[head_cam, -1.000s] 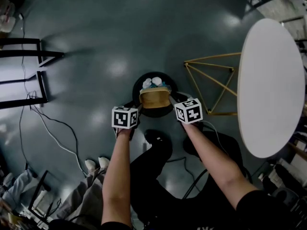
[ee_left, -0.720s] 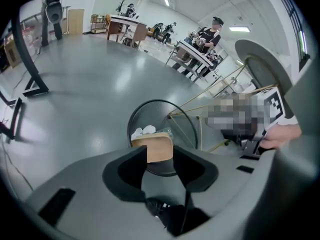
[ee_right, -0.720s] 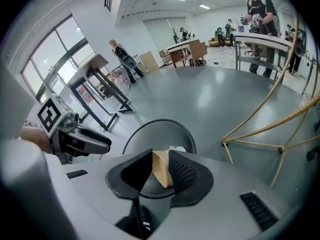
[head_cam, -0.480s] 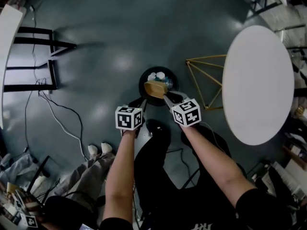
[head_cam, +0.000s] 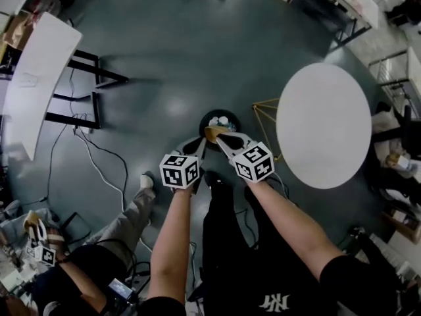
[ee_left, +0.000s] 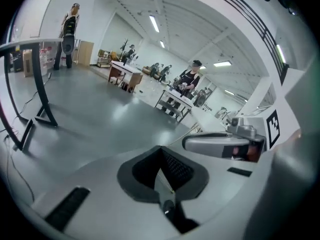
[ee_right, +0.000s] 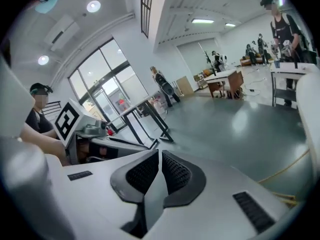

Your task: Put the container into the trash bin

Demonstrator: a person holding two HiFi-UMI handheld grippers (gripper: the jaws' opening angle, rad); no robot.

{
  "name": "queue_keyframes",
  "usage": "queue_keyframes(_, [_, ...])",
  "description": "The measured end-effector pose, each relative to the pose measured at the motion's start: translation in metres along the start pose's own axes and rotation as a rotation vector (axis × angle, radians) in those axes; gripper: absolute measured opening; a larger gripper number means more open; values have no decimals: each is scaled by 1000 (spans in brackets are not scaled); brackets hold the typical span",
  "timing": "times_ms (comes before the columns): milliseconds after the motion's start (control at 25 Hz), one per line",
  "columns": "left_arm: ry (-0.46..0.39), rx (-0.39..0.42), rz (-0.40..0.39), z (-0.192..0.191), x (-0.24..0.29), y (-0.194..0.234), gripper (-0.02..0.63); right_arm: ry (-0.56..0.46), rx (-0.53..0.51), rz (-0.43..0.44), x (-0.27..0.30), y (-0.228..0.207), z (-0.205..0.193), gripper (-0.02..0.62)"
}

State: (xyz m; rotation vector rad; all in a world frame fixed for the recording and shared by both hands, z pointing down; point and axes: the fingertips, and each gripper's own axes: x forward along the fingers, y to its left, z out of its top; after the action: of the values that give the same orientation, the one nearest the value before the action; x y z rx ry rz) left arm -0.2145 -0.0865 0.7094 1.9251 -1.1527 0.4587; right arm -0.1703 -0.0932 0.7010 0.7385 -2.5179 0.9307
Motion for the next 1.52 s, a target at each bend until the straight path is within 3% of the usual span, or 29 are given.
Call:
queue_keyframes(160, [-117, 43, -32, 73, -39, -41, 2, -81, -116, 89, -50, 27, 73, 48])
queue_keyframes(280, [-209, 79, -101, 118, -76, -84, 2, -165, -150, 123, -100, 46, 123, 48])
queue_keyframes(520, [-379, 291, -239, 201, -154, -177, 2, -366, -183, 166, -203, 70, 224, 48])
queue_keyframes(680, [-464, 396, -308, 231, -183, -243, 2, -464, -231, 144, -276, 69, 266, 48])
queue_keyframes(960, [-500, 564, -421, 244, -211, -351, 2, -554, -369, 141, -396, 87, 280, 46])
queue_keyframes(1200, [-487, 681, -581, 232, -221, -418, 2, -610, -452, 46, -475, 96, 259, 43])
queue_keyframes(1320, [-442, 715, -651, 215, -214, -439, 2, -619, -479, -8, -498, 98, 240, 43])
queue_keyframes(1520, [-349, 761, -783, 175, -210, -462, 2, -651, -433, -84, -524, 112, 206, 44])
